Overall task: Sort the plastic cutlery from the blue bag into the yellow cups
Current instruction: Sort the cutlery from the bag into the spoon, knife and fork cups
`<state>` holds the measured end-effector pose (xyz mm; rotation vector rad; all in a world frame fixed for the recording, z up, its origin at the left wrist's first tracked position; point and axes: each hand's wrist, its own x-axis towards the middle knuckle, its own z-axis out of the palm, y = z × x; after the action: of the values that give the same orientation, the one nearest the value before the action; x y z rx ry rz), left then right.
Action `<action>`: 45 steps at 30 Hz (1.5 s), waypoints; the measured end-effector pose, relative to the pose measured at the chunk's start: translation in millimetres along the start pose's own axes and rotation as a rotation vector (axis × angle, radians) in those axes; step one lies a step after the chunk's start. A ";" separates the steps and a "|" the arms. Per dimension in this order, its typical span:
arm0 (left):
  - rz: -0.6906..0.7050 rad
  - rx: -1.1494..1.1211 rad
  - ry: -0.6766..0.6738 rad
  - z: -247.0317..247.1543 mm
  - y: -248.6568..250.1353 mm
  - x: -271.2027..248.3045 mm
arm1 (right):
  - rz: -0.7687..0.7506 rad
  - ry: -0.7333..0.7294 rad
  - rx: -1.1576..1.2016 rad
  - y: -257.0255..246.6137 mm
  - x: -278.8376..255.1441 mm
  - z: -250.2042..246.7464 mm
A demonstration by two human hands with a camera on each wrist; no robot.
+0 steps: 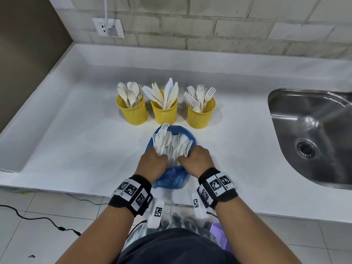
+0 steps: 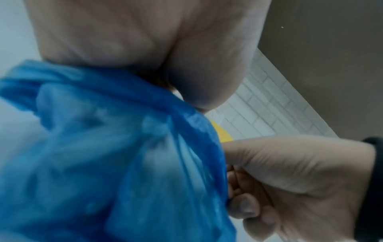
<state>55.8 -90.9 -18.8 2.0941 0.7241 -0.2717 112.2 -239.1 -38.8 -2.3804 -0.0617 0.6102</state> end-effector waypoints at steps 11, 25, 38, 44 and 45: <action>0.034 -0.037 0.016 3.7 -11.9 2.5 | 0.023 0.001 0.064 -5.0 8.3 3.5; 0.116 -0.067 -0.045 -8.7 -20.7 5.9 | 0.080 -0.015 0.225 -7.4 5.0 6.8; 0.087 -0.579 -0.220 -25.1 -22.3 2.0 | -0.062 0.073 0.471 -7.2 -2.0 1.1; 0.103 -0.594 -0.244 -24.8 -24.3 3.4 | -0.083 0.013 0.622 -16.3 -12.9 -7.6; 0.122 -0.575 -0.247 -24.9 -23.4 2.7 | -0.091 0.004 0.642 -18.8 -14.1 -8.5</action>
<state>42.5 -59.4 -21.1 1.5168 0.4551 -0.2172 105.5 -232.4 -15.6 -1.7473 0.0254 0.4897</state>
